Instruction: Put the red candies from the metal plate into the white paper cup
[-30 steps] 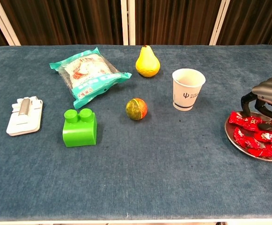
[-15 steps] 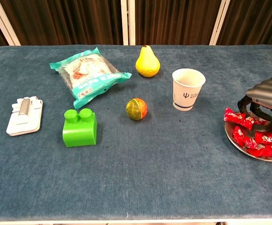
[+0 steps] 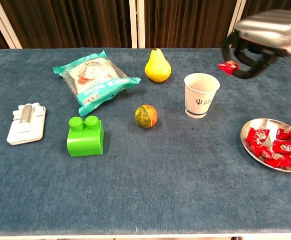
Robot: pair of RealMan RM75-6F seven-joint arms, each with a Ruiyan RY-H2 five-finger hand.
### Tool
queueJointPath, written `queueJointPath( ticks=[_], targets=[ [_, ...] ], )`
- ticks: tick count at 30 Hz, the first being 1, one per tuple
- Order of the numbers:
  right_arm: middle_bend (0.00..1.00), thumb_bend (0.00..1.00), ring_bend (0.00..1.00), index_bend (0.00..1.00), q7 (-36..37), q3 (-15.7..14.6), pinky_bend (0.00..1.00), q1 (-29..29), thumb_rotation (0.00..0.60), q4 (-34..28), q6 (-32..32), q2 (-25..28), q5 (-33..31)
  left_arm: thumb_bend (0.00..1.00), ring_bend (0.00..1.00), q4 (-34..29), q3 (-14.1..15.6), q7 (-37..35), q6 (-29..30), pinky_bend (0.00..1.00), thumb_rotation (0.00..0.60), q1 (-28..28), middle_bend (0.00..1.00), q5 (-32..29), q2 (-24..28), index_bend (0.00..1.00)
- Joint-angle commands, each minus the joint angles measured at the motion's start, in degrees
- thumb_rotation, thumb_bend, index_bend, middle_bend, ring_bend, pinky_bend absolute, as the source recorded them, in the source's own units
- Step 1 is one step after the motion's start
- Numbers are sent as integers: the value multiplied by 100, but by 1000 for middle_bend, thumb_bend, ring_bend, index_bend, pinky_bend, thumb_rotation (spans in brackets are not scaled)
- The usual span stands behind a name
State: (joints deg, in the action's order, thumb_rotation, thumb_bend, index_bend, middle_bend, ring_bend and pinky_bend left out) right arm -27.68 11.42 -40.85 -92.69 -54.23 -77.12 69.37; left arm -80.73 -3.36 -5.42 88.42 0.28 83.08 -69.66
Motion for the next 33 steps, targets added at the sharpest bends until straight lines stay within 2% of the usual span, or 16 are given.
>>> queueJointPath(
  ticks=[1, 4, 9, 16, 20, 25, 29, 33],
  targets=[
    [843, 593, 1000, 646, -234, 129, 1000, -308, 600, 140, 264, -258, -311, 0, 0, -22, -3, 15, -4, 0, 600, 7, 34, -18, 17, 0],
    [843, 593, 1000, 628, -481, 124, 1000, -510, 600, 308, 416, -448, -580, 0, 0, -38, 1, 30, -12, 0, 600, 15, 34, -34, 29, 0],
    [843, 525, 1000, 504, -703, 13, 1000, -623, 600, 347, 433, -547, -818, 0, 0, -14, 8, 13, -44, 0, 600, 38, 34, -88, 22, 0],
    [843, 465, 1000, 404, -622, -82, 1000, -566, 600, 160, 195, -399, -732, 0, 0, 8, 7, -5, -43, 0, 600, 40, 34, -79, 18, 0],
    [843, 462, 1000, 427, -278, -283, 1000, -184, 600, -285, -253, 21, -314, 0, 0, 11, -8, -16, -54, 0, 600, 17, 34, -67, 7, 0],
    [843, 461, 1000, 500, 68, -914, 1000, 457, 600, -574, -619, 539, 122, 0, 0, 31, -18, -15, -65, 0, 600, -15, 35, -39, -14, 0],
    [843, 462, 1000, 523, 229, -1319, 1000, 746, 600, -442, -539, 593, 227, 0, 0, 27, -8, -2, -68, 0, 600, -26, 34, -12, -37, 0],
    [843, 461, 1000, 522, 304, -1433, 1000, 805, 600, -217, -359, 451, 233, 0, 0, -1, 0, 21, -26, 0, 600, -27, 34, 38, -42, 0]
  ],
)
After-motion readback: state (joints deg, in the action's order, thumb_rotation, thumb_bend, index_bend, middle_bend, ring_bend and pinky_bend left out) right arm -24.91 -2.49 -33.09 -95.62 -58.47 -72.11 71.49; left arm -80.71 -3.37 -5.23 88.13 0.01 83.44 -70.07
